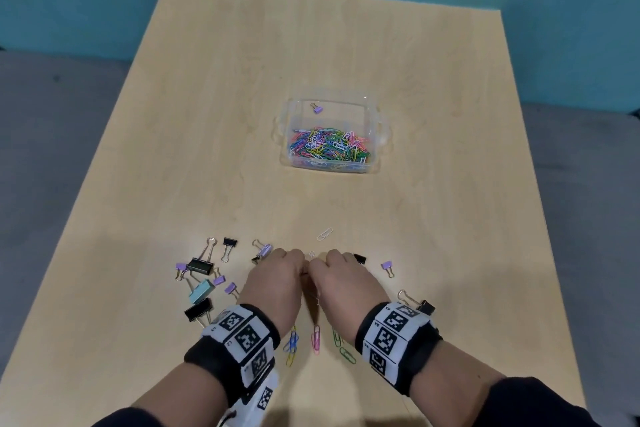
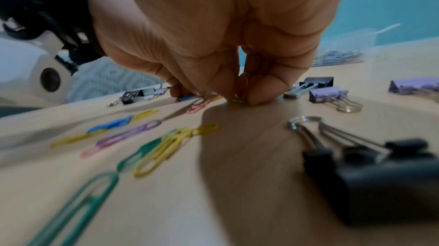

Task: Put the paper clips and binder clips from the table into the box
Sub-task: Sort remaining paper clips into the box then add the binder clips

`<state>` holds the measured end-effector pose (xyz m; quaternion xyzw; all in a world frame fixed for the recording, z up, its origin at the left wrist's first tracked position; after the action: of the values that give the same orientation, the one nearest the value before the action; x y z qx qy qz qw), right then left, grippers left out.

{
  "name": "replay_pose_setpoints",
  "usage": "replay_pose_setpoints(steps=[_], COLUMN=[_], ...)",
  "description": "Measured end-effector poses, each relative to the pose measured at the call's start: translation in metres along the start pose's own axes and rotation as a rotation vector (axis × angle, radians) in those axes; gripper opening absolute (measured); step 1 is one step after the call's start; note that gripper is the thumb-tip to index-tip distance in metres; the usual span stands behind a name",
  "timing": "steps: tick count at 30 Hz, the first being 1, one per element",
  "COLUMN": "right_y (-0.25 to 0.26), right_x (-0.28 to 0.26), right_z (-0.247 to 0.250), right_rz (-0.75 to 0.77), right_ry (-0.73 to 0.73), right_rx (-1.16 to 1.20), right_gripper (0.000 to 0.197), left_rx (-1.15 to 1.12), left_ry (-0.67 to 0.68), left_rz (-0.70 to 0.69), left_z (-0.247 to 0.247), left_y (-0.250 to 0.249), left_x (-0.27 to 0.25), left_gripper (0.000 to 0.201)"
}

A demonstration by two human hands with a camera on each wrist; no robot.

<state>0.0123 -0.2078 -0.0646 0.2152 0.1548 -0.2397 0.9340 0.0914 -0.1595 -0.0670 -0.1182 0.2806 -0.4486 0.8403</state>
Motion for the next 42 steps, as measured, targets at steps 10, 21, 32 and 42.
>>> replay_pose_setpoints(steps=[10, 21, 32, 42], right_y=[-0.082, -0.07, 0.018, 0.024], right_x=[0.06, 0.067, -0.018, -0.092], right_z=[0.119, 0.132, 0.001, -0.026], right_rz=[-0.359, -0.157, 0.204, 0.127], right_ry=[-0.304, -0.247, -0.014, -0.01], right_rx=[0.585, 0.154, -0.445, -0.138], right_gripper=[0.006, 0.023, 0.044, 0.05], left_rx=[-0.231, 0.037, 0.384, 0.091], left_ry=[-0.218, -0.2, -0.018, -0.019], left_rz=[0.012, -0.131, -0.407, -0.363], left_z=[0.108, 0.115, -0.012, -0.018], left_y=[-0.016, -0.03, -0.011, 0.015], left_x=[0.092, 0.091, -0.046, -0.095], left_gripper=[0.012, 0.021, 0.037, 0.025])
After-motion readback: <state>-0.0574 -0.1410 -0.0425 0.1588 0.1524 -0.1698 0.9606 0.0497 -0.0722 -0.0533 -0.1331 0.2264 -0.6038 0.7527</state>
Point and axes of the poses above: each hand's wrist, its own x-axis towards the middle knuckle, its own z-axis out of the back of the hand, y = z × x, the point moved 8 cm from there along x, towards the middle knuckle, and after that the axes turned 1 degree about -z, right-handed, at the moved point
